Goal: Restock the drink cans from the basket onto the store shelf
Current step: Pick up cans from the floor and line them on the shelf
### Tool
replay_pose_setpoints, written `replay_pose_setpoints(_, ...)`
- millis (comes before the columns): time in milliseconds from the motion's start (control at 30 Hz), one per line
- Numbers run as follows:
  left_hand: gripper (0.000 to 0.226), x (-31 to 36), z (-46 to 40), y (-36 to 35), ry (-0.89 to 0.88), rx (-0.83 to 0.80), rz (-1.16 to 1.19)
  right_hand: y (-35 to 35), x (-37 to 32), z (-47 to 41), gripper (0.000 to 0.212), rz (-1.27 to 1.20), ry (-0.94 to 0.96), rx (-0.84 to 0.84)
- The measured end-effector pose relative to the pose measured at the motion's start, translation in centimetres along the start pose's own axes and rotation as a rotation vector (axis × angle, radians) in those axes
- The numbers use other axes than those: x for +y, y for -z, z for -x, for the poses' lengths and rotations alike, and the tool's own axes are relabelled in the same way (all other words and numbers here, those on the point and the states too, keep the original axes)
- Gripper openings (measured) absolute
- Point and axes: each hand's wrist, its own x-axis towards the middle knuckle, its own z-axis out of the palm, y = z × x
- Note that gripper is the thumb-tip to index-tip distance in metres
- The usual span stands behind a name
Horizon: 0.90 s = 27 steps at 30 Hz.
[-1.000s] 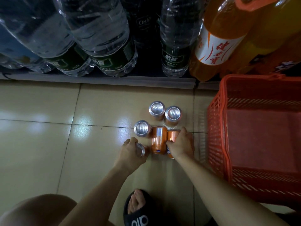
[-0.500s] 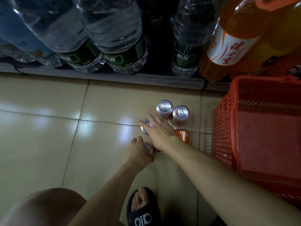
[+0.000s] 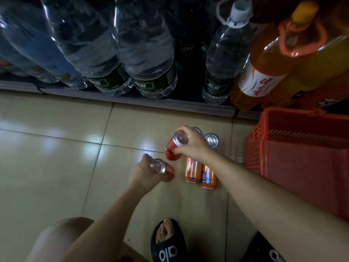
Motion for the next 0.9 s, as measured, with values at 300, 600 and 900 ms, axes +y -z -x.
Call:
replay_pose_setpoints(300, 0.058, 16.3, 15.4, 19.5, -0.235, 0.039, 0.076, 12.9, -19.0, 14.9, 0.054, -0.502, -0.095, 0.173)
replay_pose_setpoints(600, 0.046, 41.3, 37.1, 38.8, -0.719, 0.040, -0.027, 30.2, -44.2, 34.7, 0.048, -0.487, 0.060, 0.395)
replay_pose_setpoints(900, 0.045, 65.6, 58.1, 52.4, -1.227, 0.188, -0.089, 49.3, -65.3, 55.4, 0.048, -0.369, 0.538, 0.661)
